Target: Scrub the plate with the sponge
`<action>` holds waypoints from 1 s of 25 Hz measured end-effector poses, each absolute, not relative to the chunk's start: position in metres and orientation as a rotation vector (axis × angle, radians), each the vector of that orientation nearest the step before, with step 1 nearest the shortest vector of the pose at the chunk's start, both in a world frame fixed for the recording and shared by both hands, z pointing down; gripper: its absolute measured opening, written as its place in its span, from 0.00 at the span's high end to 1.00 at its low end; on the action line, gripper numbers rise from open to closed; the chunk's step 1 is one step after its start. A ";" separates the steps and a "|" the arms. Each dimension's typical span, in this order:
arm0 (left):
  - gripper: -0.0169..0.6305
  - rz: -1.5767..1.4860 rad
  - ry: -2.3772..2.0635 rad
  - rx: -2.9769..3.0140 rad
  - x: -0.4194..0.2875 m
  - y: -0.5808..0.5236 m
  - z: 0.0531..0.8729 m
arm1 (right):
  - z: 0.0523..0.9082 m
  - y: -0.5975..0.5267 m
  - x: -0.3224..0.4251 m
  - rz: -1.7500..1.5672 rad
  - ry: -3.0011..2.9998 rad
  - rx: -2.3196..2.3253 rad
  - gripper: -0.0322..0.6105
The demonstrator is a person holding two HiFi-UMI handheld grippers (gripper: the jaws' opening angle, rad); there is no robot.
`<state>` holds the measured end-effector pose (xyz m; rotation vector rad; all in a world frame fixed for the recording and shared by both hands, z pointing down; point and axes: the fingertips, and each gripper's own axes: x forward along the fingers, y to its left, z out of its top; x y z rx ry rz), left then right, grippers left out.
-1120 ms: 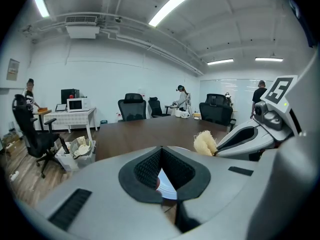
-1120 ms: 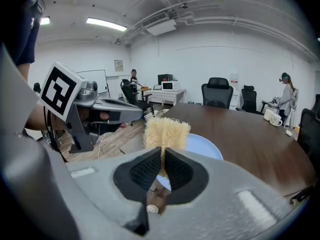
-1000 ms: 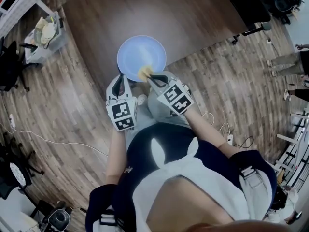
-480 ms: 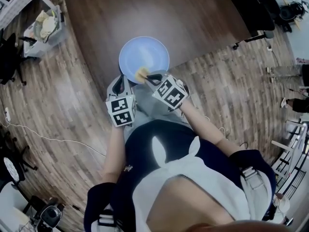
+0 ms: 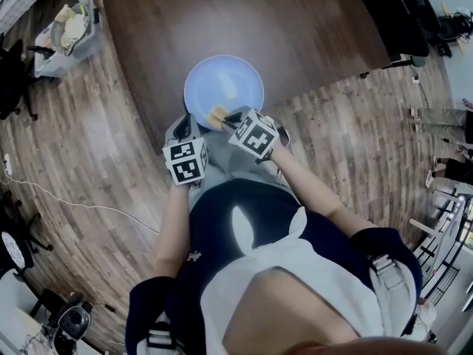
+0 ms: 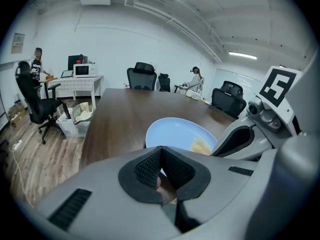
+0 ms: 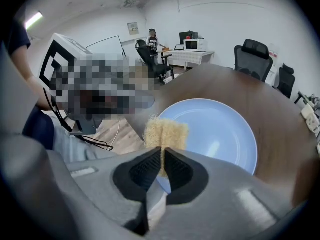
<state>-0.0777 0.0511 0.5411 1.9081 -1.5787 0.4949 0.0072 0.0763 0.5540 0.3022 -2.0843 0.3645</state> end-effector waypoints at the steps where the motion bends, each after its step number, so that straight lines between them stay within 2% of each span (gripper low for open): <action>1: 0.97 0.505 -1.574 1.898 -0.080 0.050 0.546 | 0.559 0.075 0.005 0.373 -2.073 0.286 0.92; 25: 0.97 0.571 -1.474 1.785 -0.087 0.014 0.597 | 0.610 0.038 -0.026 0.428 -1.968 0.155 0.92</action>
